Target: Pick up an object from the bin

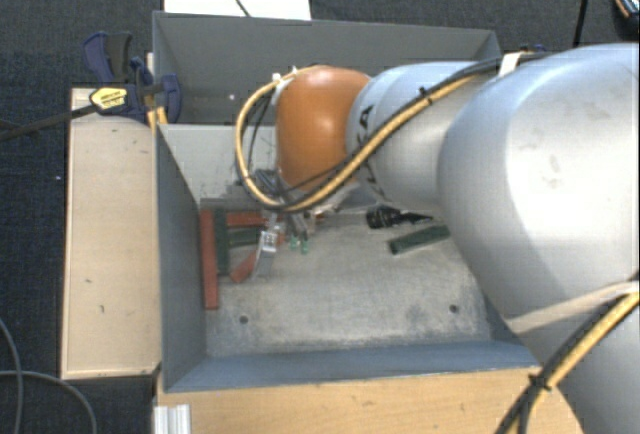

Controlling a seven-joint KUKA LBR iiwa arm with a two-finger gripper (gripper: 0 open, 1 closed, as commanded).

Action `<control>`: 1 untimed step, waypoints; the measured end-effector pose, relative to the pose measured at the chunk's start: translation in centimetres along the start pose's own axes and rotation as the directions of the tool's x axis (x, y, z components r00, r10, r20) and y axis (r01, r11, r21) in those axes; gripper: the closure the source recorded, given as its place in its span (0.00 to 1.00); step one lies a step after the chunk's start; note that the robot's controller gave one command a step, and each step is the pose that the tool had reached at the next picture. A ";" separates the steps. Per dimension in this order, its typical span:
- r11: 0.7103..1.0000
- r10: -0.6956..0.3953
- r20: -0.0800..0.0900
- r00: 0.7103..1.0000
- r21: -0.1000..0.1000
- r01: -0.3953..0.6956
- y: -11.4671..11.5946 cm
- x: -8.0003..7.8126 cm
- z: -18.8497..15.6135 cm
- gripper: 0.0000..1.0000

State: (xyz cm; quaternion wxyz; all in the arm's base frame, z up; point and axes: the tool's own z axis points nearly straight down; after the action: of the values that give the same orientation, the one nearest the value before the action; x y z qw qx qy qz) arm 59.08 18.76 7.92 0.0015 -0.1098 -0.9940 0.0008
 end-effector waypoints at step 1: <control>1.000 0.001 0.001 1.000 -0.002 -0.001 0.1 0.0 -0.1 0.00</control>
Offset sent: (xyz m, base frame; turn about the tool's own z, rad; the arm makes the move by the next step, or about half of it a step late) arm 0.0000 0.0000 0.0000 0.0000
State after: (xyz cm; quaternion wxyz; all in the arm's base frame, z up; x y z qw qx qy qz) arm 59.08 18.90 7.98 0.0012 -0.1101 -0.9939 0.0001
